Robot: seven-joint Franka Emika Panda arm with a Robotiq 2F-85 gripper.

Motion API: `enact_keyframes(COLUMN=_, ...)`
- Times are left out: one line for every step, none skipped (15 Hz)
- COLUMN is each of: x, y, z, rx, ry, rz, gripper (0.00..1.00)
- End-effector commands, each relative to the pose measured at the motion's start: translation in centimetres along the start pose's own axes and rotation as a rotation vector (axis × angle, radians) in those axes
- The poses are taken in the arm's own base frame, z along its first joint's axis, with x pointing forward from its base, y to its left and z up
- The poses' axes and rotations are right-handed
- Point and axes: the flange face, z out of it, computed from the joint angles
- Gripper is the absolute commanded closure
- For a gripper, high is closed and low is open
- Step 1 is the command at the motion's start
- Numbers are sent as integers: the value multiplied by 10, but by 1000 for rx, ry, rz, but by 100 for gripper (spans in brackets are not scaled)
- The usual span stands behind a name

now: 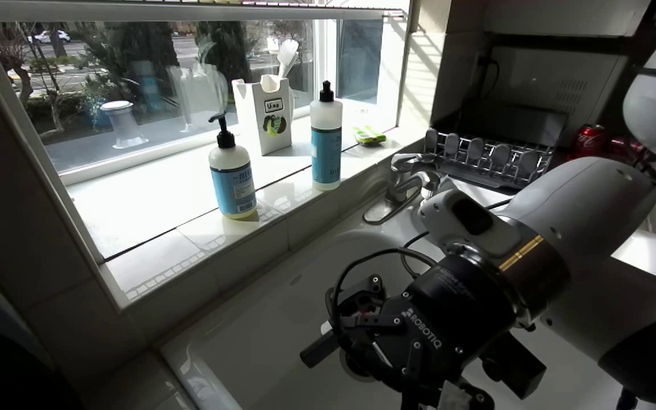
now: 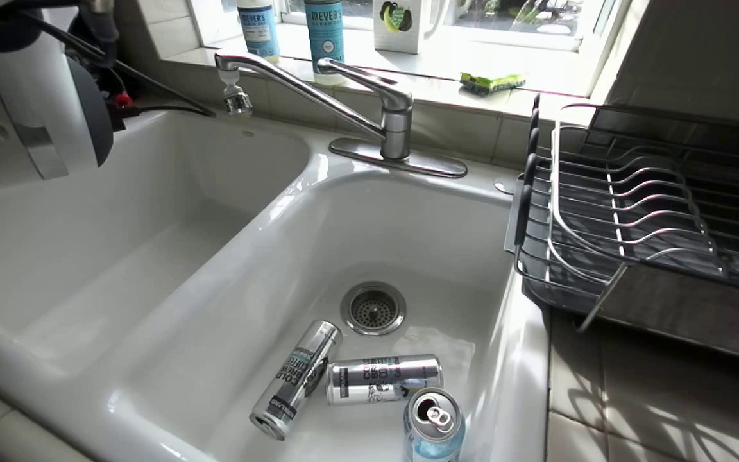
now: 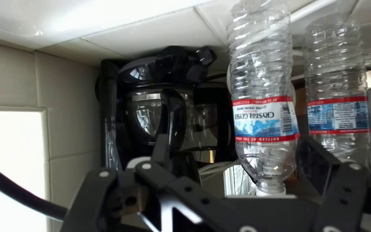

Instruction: Pick up the empty clear bottle from the sink and put it on the kitchen counter

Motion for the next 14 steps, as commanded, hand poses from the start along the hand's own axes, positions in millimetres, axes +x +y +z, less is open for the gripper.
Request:
enact_keyframes(x=2, y=-10, z=-3, rx=-75, ry=-82, rz=-5, gripper=0)
enact_keyframes(x=2, y=-12, z=-3, rx=-92, ry=-99, rz=-8, gripper=0)
enact_keyframes(x=2, y=-16, z=-2, rx=-90, ry=-120, rz=-6, gripper=0)
enact_keyframes(x=1, y=-21, z=-1, rx=-80, ry=-137, rz=-7, gripper=0)
enact_keyframes(x=0, y=-23, z=-1, rx=-91, ry=-161, rz=-13, gripper=0)
enact_keyframes(x=-1, y=-27, z=0, rx=-78, ry=-184, rz=-11, gripper=0)
enact_keyframes(x=-2, y=-28, z=1, rx=-86, ry=-203, rz=-14, gripper=0)
enact_keyframes(x=-2, y=-30, z=1, rx=-86, ry=-218, rz=-16, gripper=0)
enact_keyframes(x=-2, y=-31, z=0, rx=-89, ry=-224, rz=-24, gripper=0)
enact_keyframes(x=3, y=-26, z=0, rx=-58, ry=-171, rz=-26, gripper=0)
enact_keyframes(x=4, y=-26, z=0, rx=-59, ry=-173, rz=-29, gripper=0)
enact_keyframes(x=4, y=-26, z=0, rx=-60, ry=-172, rz=-28, gripper=0)
enact_keyframes(x=4, y=-25, z=0, rx=-60, ry=-170, rz=-26, gripper=0)
enact_keyframes(x=4, y=-25, z=0, rx=-59, ry=-168, rz=-25, gripper=0)
